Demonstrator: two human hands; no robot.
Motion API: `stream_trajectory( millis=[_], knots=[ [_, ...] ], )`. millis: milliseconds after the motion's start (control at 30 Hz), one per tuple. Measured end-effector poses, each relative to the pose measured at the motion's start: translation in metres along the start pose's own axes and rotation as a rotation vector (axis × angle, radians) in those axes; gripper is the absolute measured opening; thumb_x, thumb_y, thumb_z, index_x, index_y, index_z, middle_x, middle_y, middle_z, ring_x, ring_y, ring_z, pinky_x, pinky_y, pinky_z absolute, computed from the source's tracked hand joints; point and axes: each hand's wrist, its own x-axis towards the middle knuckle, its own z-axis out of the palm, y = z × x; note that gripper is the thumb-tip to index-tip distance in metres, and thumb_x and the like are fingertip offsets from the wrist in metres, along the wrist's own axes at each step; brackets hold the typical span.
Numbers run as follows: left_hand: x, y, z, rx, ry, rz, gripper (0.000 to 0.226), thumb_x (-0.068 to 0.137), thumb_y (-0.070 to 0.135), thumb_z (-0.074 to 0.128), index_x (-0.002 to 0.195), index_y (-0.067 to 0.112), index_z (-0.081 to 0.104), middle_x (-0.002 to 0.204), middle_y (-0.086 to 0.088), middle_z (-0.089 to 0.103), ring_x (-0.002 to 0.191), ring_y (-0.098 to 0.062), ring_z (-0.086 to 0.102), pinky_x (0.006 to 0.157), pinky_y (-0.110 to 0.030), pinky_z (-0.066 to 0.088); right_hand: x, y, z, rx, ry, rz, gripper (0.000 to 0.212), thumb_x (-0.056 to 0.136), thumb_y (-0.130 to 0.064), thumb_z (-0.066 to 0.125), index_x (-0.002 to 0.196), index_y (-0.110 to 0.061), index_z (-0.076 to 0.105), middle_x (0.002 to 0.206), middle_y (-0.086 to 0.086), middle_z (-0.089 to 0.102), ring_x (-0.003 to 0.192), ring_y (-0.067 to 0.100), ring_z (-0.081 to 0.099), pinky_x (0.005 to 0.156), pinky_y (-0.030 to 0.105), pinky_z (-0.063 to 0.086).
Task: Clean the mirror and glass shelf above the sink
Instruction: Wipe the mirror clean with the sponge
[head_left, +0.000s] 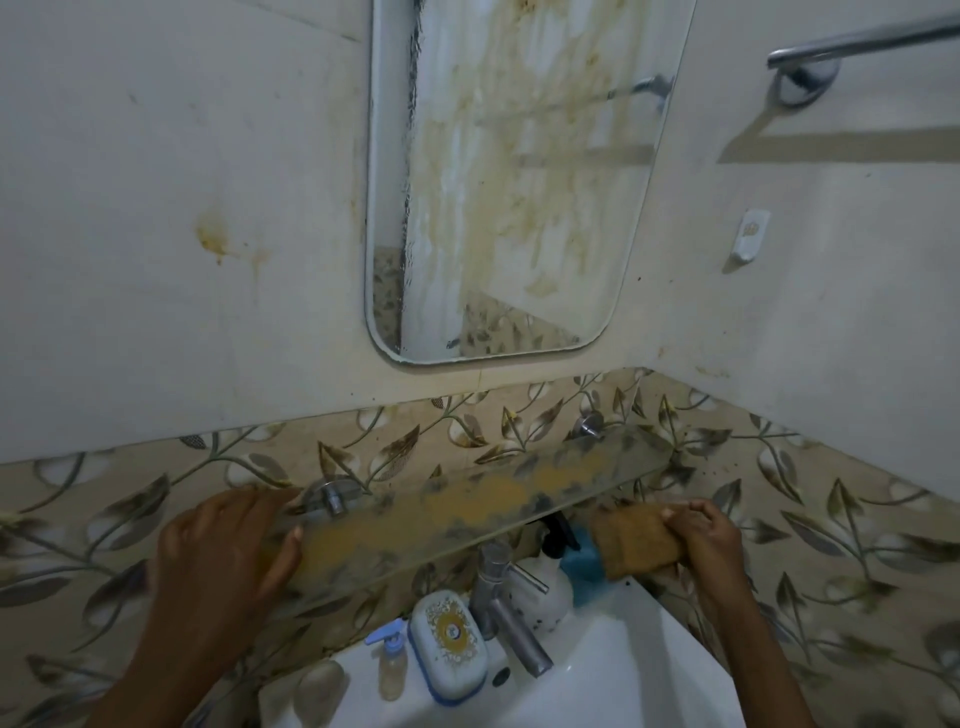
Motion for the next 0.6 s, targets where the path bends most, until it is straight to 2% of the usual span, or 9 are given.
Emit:
stream_trajectory(
  millis=[133,200,267,300,367,400,467,533,600],
  knots=[
    [0.001,0.014,-0.013,-0.035,0.134,0.098,0.038,0.078,0.035,0.038,0.095,0.017,0.067,0.092,-0.008,0.069,0.096,-0.022,0.049,0.080,-0.040,0.030,-0.036,-0.058,0.010,0.151,-0.155,-0.056,0.014,0.082,0.003,0.060,0.084,-0.010,0.055,0.082,0.007,0.065,0.077,0.019,0.062,0.056,0.026,0.053],
    [0.006,0.036,-0.028,-0.214,0.162,0.148,0.031,0.077,0.031,0.041,0.094,0.023,0.066,0.093,0.000,0.069,0.094,-0.014,0.049,0.080,-0.032,0.027,-0.053,-0.090,0.029,0.202,-0.268,-0.104,0.016,0.077,0.001,0.063,0.083,-0.013,0.057,0.076,0.000,0.069,0.073,0.014,0.065,0.055,0.023,0.055],
    [0.014,0.068,-0.047,-0.543,0.056,0.128,0.020,0.082,0.031,0.049,0.098,0.036,0.062,0.101,0.016,0.065,0.094,-0.002,0.054,0.084,-0.030,0.039,-0.068,-0.119,0.051,0.228,-0.374,-0.159,0.016,0.079,0.002,0.061,0.083,-0.013,0.057,0.071,-0.002,0.071,0.067,0.009,0.066,0.054,0.019,0.055],
    [0.019,0.083,-0.059,-0.719,-0.054,0.078,0.017,0.086,0.035,0.055,0.100,0.043,0.059,0.106,0.023,0.061,0.097,0.006,0.054,0.086,-0.026,0.043,-0.075,-0.131,0.063,0.246,-0.432,-0.186,0.015,0.078,0.001,0.062,0.083,-0.012,0.057,0.069,-0.002,0.071,0.065,0.008,0.066,0.054,0.019,0.054],
    [0.030,0.110,-0.069,-0.994,-0.284,-0.038,0.027,0.081,0.048,0.063,0.106,0.049,0.052,0.110,0.030,0.055,0.101,0.012,0.053,0.082,-0.015,0.045,-0.086,-0.149,0.084,0.299,-0.516,-0.234,0.014,0.072,-0.008,0.066,0.083,-0.011,0.057,0.068,-0.002,0.071,0.064,0.008,0.065,0.053,0.021,0.052],
    [0.037,0.118,-0.071,-1.088,-0.347,-0.088,0.037,0.075,0.052,0.065,0.109,0.046,0.051,0.109,0.028,0.056,0.098,0.013,0.055,0.077,-0.011,0.046,-0.090,-0.155,0.092,0.327,-0.533,-0.249,0.017,0.070,-0.013,0.067,0.083,-0.012,0.057,0.069,0.000,0.070,0.065,0.011,0.065,0.052,0.022,0.052],
    [0.051,0.124,-0.074,-1.211,-0.295,-0.157,0.043,0.071,0.042,0.075,0.109,0.036,0.055,0.107,0.016,0.063,0.090,0.009,0.061,0.071,-0.009,0.048,-0.092,-0.164,0.107,0.387,-0.543,-0.249,0.015,0.072,-0.012,0.065,0.085,-0.012,0.056,0.070,0.001,0.070,0.066,0.013,0.064,0.049,0.024,0.052],
    [0.065,0.123,-0.081,-1.265,-0.190,-0.217,0.027,0.078,0.022,0.074,0.101,0.027,0.062,0.099,0.008,0.067,0.082,0.006,0.064,0.067,-0.010,0.050,-0.089,-0.168,0.116,0.443,-0.544,-0.227,0.012,0.078,-0.004,0.062,0.086,-0.012,0.056,0.070,0.000,0.070,0.066,0.013,0.064,0.047,0.025,0.052],
    [0.080,0.117,-0.089,-1.275,-0.140,-0.245,0.017,0.082,0.015,0.068,0.099,0.016,0.067,0.091,0.005,0.069,0.074,0.007,0.065,0.062,-0.009,0.048,-0.087,-0.168,0.123,0.533,-0.567,-0.142,0.014,0.077,-0.001,0.060,0.087,-0.011,0.056,0.075,0.002,0.069,0.069,0.015,0.065,0.047,0.026,0.053]
  ],
)
